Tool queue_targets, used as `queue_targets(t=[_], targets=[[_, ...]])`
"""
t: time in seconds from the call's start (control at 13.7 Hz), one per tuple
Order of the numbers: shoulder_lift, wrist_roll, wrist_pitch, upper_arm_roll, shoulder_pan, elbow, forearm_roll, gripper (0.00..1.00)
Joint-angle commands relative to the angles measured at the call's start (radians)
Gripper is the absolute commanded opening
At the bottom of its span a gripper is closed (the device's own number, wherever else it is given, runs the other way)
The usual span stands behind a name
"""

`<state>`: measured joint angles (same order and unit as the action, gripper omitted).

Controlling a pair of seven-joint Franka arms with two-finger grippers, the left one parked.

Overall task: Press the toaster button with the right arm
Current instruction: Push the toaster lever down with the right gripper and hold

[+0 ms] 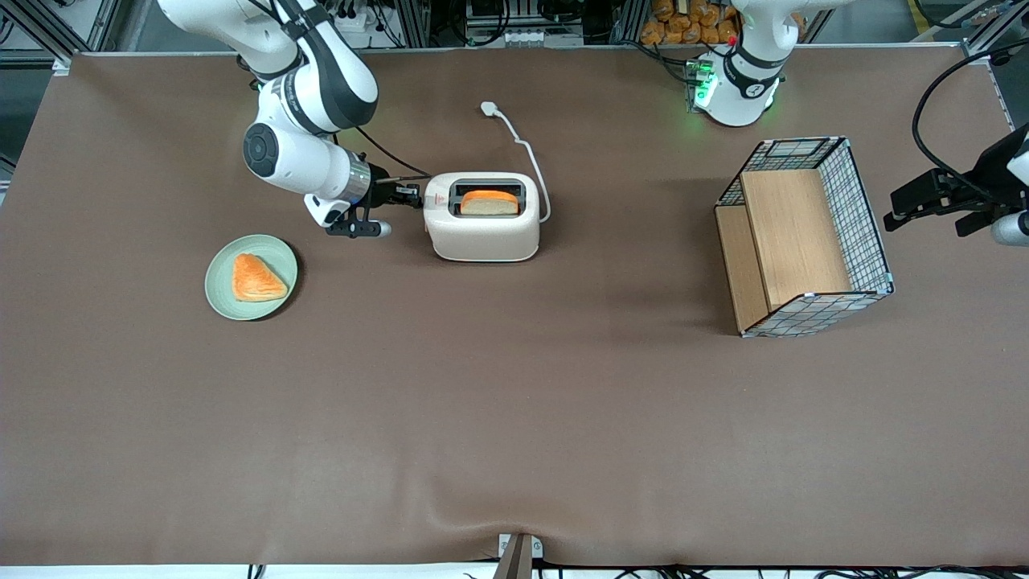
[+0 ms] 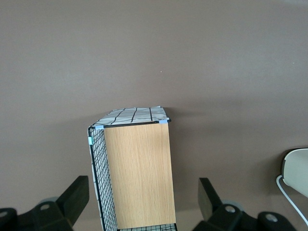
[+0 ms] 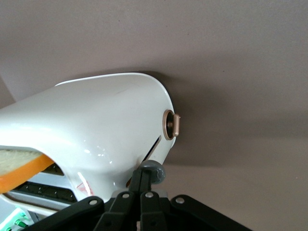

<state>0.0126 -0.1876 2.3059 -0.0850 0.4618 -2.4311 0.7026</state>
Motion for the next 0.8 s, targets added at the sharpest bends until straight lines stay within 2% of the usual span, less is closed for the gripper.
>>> queue_targets(t=[0.0, 0.73], targets=[[0.009, 0.011, 0.044, 0.005, 0.018, -0.011, 0.029, 0.0], [0.012, 0.028, 0.047, 0.005, 0.014, -0.032, 0.029, 0.0]])
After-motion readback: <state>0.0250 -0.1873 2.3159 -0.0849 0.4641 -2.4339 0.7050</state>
